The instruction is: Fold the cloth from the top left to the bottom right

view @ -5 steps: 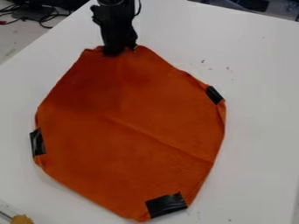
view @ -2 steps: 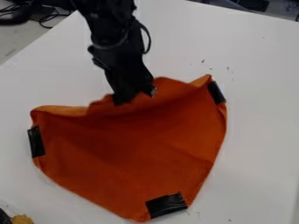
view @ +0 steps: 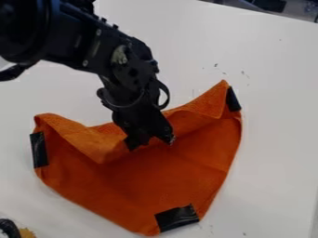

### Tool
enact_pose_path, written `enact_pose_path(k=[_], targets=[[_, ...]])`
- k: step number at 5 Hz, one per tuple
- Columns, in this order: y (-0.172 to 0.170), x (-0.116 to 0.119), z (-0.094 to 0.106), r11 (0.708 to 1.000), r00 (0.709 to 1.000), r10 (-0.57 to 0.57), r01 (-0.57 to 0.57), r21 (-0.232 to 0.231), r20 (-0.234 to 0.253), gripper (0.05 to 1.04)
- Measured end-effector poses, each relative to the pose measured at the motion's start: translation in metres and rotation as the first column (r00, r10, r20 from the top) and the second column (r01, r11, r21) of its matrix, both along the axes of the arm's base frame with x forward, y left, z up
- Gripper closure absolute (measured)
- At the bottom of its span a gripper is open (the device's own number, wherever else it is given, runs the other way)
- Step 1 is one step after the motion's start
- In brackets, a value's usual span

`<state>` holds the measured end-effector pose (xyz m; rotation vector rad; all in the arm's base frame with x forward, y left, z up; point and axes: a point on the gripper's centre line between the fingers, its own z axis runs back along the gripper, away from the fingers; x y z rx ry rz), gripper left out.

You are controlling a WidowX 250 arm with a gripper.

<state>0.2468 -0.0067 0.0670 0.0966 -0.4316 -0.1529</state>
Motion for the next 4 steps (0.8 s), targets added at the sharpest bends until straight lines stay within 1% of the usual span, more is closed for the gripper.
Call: enact_pose_path(k=[1,2,3,4], targets=[[-0.0015,-0.0033,-0.0011,0.999,0.999,-0.007,0.006,-0.034,-0.032,0.372],[-0.0016,-0.0037,0.0001,0.999,0.999,-0.01,0.008,-0.048,-0.047,0.108],[0.0002,-0.0024,0.0042,0.999,0.998,-0.027,0.024,-0.043,-0.065,0.079],[0.0036,0.003,0.0081,0.999,0.991,-0.045,0.044,-0.009,-0.123,0.083]])
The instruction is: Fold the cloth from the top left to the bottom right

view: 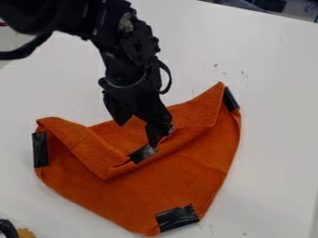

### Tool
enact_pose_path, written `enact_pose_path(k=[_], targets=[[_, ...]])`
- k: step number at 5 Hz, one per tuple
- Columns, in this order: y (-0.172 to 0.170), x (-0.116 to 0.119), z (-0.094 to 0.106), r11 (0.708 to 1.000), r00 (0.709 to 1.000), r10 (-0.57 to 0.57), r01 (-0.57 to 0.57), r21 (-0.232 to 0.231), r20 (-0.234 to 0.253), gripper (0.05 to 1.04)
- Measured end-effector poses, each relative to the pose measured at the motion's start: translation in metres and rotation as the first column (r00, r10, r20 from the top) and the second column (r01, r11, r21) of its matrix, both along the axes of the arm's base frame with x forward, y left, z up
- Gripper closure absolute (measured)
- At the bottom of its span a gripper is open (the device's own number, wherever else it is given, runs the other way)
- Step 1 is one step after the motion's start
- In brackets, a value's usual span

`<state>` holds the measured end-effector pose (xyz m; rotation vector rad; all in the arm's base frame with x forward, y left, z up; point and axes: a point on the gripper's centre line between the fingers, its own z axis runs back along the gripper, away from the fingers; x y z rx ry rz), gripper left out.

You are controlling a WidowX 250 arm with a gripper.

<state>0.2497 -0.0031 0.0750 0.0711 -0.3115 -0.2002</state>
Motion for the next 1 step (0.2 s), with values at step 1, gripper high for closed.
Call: enact_pose_path(k=[1], targets=[[0.0004,-0.0002,0.0002,1.0,1.0,0.002,-0.002,0.0,-0.003,0.083]])
